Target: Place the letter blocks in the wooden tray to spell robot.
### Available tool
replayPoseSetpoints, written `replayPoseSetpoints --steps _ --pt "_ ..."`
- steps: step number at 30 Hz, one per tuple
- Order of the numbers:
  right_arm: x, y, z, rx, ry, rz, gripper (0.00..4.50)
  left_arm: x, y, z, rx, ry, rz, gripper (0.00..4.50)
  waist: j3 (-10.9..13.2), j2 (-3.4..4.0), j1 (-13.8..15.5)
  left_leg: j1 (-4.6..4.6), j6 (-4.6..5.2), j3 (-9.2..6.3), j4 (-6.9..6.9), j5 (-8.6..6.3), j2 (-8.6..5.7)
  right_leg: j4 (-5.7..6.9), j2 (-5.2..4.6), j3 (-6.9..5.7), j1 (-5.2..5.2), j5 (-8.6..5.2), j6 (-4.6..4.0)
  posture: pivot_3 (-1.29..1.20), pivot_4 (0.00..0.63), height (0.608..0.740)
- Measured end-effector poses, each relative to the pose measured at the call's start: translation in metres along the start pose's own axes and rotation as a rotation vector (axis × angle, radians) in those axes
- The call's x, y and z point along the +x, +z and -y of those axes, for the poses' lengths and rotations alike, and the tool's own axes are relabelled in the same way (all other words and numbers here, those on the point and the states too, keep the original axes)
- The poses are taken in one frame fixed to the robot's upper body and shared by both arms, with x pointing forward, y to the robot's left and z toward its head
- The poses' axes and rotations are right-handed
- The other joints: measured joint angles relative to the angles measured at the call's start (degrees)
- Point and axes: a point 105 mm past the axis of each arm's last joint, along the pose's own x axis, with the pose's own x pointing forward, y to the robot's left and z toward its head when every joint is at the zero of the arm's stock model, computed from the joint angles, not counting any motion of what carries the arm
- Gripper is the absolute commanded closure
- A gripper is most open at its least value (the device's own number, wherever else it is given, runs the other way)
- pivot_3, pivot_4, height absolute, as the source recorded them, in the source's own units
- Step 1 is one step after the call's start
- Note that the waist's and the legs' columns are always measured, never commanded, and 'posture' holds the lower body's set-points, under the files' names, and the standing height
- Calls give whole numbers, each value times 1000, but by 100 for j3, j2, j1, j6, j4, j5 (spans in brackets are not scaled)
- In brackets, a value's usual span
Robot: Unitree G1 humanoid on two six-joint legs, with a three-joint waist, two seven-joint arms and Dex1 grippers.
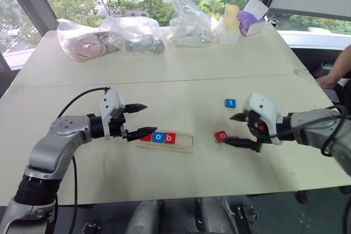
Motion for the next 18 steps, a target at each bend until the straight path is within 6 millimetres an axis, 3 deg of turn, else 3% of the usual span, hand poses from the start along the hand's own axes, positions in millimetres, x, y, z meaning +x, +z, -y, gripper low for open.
replayPoseSetpoints --steps 7,18 --pt "21 -37 12 -183 142 -65 77 -1 0 -1 2 20 1 0 4 5 18 6 -7 -5 -2 3 5 11 3 9 -6 4 -6 0 150 740" --pt "42 -36 30 -273 183 -37 77 -5 5 18 10 -74 6 0 3 4 27 7 -13 -9 -2 6 4 10 3 12 -6 7 -13 0 150 740"
